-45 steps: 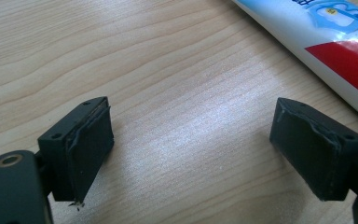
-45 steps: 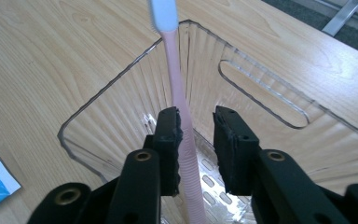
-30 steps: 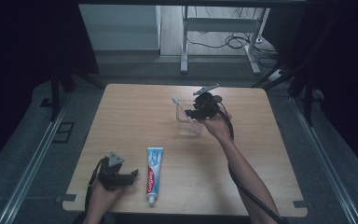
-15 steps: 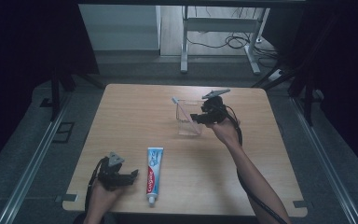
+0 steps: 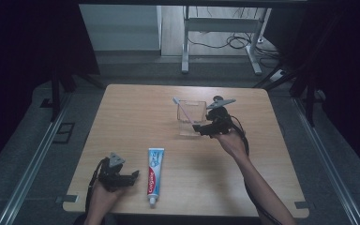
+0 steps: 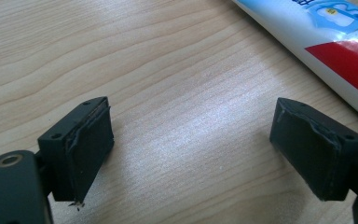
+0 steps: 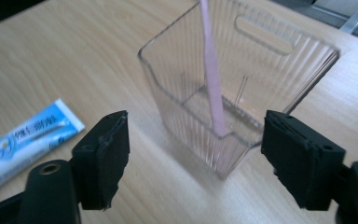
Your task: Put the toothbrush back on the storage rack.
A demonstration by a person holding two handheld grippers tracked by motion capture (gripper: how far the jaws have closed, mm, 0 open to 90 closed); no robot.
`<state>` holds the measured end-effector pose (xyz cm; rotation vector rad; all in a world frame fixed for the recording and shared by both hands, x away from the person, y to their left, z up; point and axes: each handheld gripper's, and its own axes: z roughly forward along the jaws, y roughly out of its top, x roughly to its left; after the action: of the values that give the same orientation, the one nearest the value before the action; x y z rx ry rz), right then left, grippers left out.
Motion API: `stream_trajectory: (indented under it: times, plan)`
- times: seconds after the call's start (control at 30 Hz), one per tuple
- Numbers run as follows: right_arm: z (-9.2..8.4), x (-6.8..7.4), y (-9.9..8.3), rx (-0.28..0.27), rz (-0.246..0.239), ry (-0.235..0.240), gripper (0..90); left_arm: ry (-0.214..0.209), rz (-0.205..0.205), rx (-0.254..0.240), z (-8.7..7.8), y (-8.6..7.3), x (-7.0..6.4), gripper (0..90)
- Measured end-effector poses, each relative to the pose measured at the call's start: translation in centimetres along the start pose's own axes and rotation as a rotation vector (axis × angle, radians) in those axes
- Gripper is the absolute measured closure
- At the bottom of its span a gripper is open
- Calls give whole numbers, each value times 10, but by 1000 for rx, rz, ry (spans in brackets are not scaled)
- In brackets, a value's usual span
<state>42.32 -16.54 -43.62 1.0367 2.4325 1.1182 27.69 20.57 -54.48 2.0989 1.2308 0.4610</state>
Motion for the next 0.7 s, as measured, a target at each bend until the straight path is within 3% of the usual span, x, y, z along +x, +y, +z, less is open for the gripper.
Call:
stream_trajectory:
  times: [0.23,0.7]
  plan:
    - [0,9,-14,12,-45,3,151,0,-3,0,0,0,0,131]
    - [-3,16,-42,28,-65,21,126,0,-7,0,0,0,-1,131]
